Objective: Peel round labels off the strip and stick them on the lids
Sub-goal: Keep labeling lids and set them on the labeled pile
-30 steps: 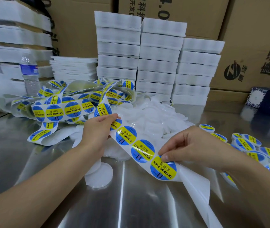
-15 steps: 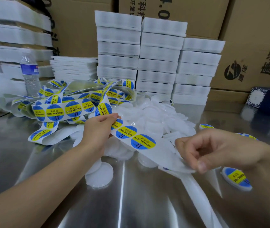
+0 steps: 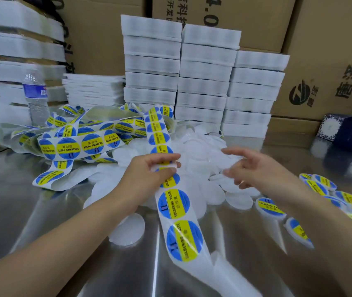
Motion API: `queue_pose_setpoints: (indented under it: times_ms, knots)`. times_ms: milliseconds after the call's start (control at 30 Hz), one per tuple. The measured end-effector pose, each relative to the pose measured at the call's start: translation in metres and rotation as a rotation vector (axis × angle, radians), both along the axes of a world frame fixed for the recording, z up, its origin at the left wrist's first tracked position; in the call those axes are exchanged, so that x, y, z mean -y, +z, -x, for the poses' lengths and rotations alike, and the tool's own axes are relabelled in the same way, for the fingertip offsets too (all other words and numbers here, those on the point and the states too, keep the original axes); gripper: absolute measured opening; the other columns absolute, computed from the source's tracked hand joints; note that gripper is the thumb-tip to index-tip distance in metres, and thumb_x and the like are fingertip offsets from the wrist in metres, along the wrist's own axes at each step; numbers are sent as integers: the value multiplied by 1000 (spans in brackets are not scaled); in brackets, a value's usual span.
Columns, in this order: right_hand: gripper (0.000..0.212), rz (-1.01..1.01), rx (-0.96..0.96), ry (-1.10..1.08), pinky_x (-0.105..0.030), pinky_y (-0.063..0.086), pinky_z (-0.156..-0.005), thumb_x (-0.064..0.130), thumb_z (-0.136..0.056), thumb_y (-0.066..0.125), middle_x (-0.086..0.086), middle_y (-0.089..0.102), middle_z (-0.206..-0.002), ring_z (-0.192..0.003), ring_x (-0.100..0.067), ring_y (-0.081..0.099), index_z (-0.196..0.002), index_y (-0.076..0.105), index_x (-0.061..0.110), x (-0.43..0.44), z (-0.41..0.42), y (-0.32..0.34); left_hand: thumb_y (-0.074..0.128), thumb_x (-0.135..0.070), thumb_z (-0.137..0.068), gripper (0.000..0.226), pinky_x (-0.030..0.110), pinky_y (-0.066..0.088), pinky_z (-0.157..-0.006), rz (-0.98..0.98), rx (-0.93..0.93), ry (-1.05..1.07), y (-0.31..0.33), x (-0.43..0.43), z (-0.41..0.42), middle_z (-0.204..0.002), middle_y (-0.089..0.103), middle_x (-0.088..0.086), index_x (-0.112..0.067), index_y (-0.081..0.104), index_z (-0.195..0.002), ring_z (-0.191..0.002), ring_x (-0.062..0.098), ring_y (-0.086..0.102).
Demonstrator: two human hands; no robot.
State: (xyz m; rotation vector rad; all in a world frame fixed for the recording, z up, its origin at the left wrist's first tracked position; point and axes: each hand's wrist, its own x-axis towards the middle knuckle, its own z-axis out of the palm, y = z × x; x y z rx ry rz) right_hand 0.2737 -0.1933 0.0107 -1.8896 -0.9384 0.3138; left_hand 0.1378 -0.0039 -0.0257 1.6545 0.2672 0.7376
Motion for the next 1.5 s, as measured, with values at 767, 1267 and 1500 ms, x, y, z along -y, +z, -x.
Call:
queue_pose_setpoints:
  times_ms: [767,1267,1500]
  knots:
    - [99,385,654,68,-40,-7,-116,49,-73,66,20,47,-117,-123,-10,33,-144,-2,46,-19,-13,-41,65,-7,-87,20,5,47,-63,-193,-359,-125,-1,7,1,-89,74,-16,-23,76,-85,-74,-6,67]
    - [90,-3,834,6,-14,-12,-107,43,-74,70,12,50,-110,-112,-10,44,-128,0,57,-25,39,-28,72,-38,-77,12,23,56,-68,-117,-381,-107,1,11,3,-72,75,-3,-33,76,-67,-66,9,70]
    - [89,-34,803,39,-20,9,-106,36,-73,73,12,49,-109,-109,-3,40,-126,6,58,-27,38,-30,74,-32,-78,13,20,50,-55,-117,-401,-104,0,10,2,-64,71,-4,-26,75,-66,-56,6,64]
